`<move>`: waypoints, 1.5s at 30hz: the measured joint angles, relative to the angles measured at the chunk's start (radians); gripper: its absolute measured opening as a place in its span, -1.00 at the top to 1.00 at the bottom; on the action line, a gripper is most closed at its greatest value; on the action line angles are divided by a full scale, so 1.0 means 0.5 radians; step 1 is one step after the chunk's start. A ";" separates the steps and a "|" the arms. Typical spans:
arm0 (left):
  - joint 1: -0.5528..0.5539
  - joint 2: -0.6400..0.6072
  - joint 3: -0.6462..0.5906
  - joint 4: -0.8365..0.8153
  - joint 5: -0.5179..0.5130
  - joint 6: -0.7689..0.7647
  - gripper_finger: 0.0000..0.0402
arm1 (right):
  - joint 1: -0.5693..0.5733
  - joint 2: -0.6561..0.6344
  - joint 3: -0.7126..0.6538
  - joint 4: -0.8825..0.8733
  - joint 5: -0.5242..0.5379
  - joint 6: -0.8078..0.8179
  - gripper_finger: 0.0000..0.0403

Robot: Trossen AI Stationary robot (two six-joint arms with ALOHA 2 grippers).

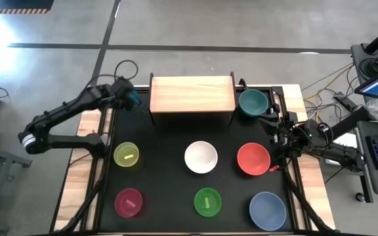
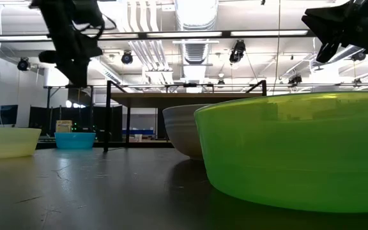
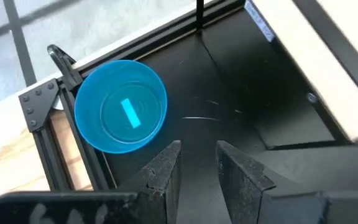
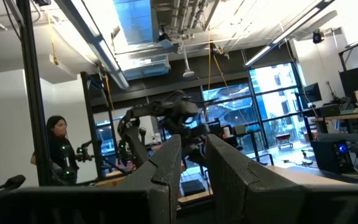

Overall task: Place and stack bowls onto a shelf
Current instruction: Put the small blue bowl on the shelf

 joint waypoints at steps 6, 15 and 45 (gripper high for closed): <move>0.294 0.197 0.122 -0.034 0.093 0.161 0.58 | 0.000 0.000 0.000 0.000 0.000 0.000 0.67; 0.643 0.456 0.131 0.026 0.425 0.302 0.44 | 0.001 0.000 0.000 0.000 0.000 0.000 0.67; 0.706 1.121 0.067 0.301 0.424 0.468 0.31 | 0.000 0.000 0.000 0.000 0.000 0.000 0.67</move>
